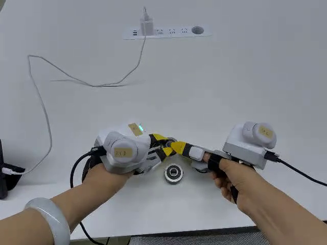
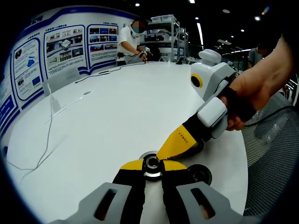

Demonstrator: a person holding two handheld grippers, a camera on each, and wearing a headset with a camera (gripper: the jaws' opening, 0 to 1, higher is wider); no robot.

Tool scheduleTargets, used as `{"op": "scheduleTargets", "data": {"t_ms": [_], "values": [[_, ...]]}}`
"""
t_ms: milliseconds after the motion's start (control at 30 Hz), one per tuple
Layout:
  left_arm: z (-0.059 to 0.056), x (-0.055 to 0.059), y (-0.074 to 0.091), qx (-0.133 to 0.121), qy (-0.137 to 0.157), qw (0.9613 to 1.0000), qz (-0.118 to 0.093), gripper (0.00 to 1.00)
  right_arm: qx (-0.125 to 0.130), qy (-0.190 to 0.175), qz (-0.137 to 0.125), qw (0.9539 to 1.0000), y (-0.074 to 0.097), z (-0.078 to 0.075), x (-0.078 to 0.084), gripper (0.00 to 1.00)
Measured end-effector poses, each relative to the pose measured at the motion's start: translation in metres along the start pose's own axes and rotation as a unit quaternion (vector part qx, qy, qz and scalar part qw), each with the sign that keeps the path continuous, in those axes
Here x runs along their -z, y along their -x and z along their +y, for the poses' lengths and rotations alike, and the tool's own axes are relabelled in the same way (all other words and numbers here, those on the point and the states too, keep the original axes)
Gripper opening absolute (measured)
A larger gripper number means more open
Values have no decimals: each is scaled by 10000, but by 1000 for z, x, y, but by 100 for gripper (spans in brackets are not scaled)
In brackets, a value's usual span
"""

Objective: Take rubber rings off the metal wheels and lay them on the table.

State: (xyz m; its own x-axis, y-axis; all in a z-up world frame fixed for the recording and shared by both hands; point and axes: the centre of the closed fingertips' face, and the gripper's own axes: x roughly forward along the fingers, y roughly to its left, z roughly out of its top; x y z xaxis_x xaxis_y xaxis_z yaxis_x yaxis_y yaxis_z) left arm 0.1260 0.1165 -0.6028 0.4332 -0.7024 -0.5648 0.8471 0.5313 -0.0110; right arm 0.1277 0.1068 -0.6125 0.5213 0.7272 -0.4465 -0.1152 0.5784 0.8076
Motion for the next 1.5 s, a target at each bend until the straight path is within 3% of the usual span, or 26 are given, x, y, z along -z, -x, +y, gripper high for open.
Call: {"op": "scheduleTargets", "data": {"t_ms": [133, 933, 1067, 1233, 1500], "values": [[0, 0, 0, 7, -10, 10000, 1, 13, 39, 165, -11, 9999, 6, 4, -2, 16], [1, 0, 0, 7, -3, 10000, -20, 13, 364, 775, 34, 9963, 8, -6, -4, 2], [1, 0, 1, 9, 1, 10000, -21, 13, 334, 764, 37, 9965, 7, -4, -4, 2], [1, 0, 1, 7, 3, 10000, -24, 13, 270, 452, -21, 9986, 8, -4, -5, 2], [1, 0, 1, 9, 10, 10000, -27, 13, 239, 494, -5, 9985, 7, -2, -5, 2]]}}
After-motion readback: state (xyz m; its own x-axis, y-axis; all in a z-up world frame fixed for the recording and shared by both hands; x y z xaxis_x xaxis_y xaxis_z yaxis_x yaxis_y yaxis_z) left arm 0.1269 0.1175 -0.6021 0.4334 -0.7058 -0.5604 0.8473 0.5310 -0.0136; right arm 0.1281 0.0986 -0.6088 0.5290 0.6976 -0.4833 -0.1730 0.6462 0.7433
